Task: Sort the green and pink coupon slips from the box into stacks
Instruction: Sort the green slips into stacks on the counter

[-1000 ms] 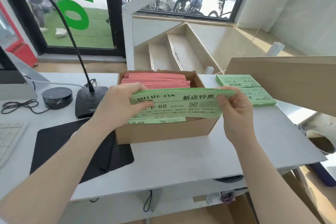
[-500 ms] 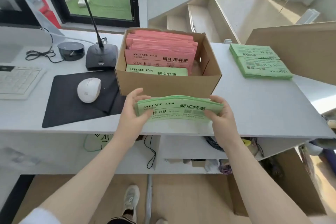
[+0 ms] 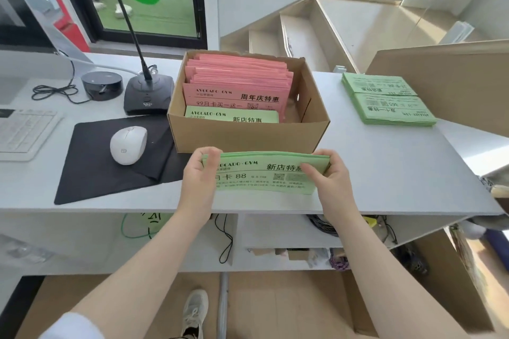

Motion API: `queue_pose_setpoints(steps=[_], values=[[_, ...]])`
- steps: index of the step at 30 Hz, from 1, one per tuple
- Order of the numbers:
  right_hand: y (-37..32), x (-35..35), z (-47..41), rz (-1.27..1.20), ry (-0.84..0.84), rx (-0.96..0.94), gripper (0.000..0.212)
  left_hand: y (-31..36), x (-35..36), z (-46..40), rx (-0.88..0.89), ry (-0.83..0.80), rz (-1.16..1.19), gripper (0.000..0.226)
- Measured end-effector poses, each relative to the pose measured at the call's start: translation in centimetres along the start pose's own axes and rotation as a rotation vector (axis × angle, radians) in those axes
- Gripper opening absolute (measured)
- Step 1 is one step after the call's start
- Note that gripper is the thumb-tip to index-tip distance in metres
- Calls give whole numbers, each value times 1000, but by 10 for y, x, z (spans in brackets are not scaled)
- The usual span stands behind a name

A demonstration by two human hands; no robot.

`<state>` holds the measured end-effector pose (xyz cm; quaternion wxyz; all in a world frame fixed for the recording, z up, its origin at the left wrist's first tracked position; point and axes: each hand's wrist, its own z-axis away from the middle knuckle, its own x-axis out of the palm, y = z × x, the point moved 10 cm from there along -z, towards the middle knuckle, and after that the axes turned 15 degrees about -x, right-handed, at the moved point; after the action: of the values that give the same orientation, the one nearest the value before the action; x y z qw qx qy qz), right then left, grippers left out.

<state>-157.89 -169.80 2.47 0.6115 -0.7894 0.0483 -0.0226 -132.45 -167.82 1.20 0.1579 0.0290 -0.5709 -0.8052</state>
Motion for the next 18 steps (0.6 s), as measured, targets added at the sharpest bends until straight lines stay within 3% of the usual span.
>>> queue_pose_setpoints(steps=[1,6,9,11,15,18], values=[[5,3,0,-11,-23,20,25,-3,3,-1,-5,-46,-33,9],[2,7,-5,-38,-64,7,21,-1,6,-3,62,-146,-149,19],[-3,7,-11,55,-108,-51,23,5,5,-12,96,-191,-197,19],[12,9,-6,145,-150,6,21,-6,7,-17,66,-224,-353,28],[13,1,-8,222,-76,34,16,-1,8,-24,133,-200,-595,28],[-9,-15,-14,237,5,4,21,36,19,-20,326,-224,-692,24]])
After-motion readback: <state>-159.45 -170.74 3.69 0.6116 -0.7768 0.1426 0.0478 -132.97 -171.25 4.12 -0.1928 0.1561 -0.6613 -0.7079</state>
